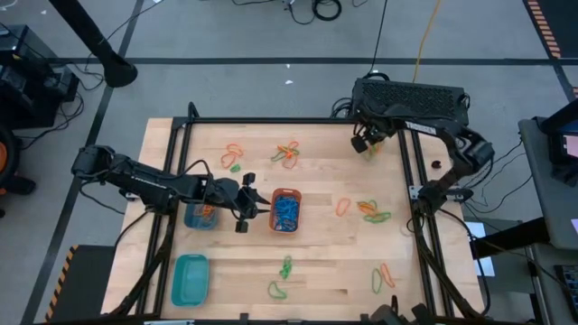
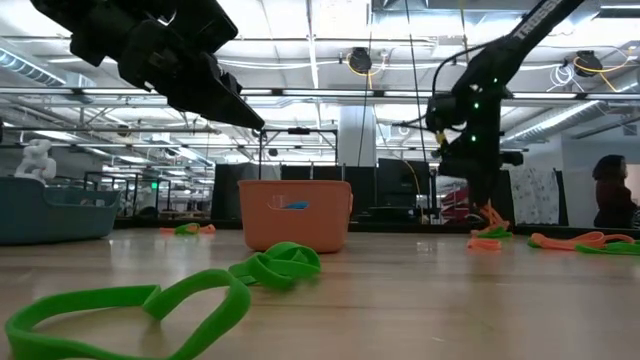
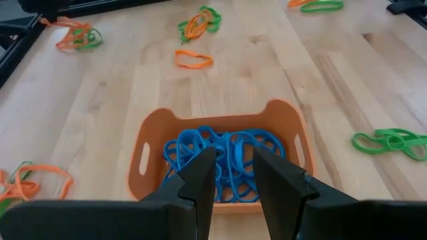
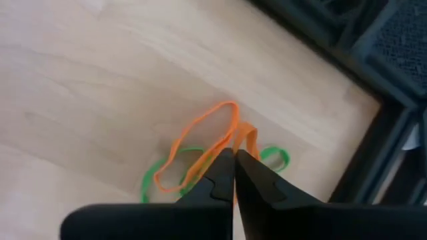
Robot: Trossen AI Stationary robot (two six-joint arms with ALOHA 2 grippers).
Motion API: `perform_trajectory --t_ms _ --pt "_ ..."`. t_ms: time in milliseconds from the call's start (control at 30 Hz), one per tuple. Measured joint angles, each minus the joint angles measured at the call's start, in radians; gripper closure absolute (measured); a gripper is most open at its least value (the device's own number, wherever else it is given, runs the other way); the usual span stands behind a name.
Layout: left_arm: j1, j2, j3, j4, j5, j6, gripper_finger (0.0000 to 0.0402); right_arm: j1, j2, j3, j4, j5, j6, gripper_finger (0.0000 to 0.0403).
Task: Sort rubber bands into baskets
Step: Put the orange rubber band into the blue bin
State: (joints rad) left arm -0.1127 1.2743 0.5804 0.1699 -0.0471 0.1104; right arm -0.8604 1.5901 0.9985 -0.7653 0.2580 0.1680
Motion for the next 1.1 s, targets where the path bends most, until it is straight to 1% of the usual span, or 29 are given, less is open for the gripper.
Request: perform_trajectory --t_ms 67,200,267,333,400,467,533,600,767,867,967,1100 --pt "0.0 0.0 0.0 0.001 0.0 0.0 0.0292 0.004 -0.031 0.0 -0.007 -0.007 0.001 0.0401" --pt "0.0 0.001 -0.002 0.033 0.0 0.02 0.0292 0.021 -0.09 0.0 -0.008 -0.073 0.001 0.0402" --pt "0.0 0.007 -0.025 0.131 0.019 0.052 0.0292 0.041 -0.119 0.0 -0.001 -0.099 0.002 0.0402" --pt "0.003 0.017 -0.071 0.267 0.055 0.074 0.0292 0.067 -0.145 0.001 0.002 -0.128 0.003 0.0402" --pt "0.011 0.03 -0.116 0.423 0.09 0.079 0.0292 0.1 -0.17 0.001 0.003 -0.158 0.004 0.0402" --pt "0.024 0.04 -0.151 0.54 0.11 0.063 0.0292 0.14 -0.19 0.001 0.003 -0.187 0.014 0.0402" --pt "0.036 0.05 -0.171 0.611 0.118 0.036 0.0292 0.186 -0.21 0.001 0.009 -0.224 0.027 0.0402" --pt "0.043 0.059 -0.173 0.654 0.129 0.008 0.0292 0.24 -0.224 0.001 0.036 -0.294 0.039 0.0403" --pt "0.042 0.09 -0.173 0.744 0.196 0.008 0.0292 0.409 -0.238 0.001 0.212 -0.501 0.087 0.0403" --pt "0.043 0.108 -0.173 0.769 0.201 0.008 0.0292 0.519 -0.234 0.002 0.342 -0.584 0.112 0.0403" --pt "0.043 0.125 -0.173 0.773 0.2 0.007 0.0292 0.627 -0.219 0.002 0.464 -0.614 0.124 0.0403" --pt "0.039 0.15 -0.172 0.841 0.2 0.0 0.0292 0.758 -0.184 0.002 0.608 -0.615 0.127 0.0403"
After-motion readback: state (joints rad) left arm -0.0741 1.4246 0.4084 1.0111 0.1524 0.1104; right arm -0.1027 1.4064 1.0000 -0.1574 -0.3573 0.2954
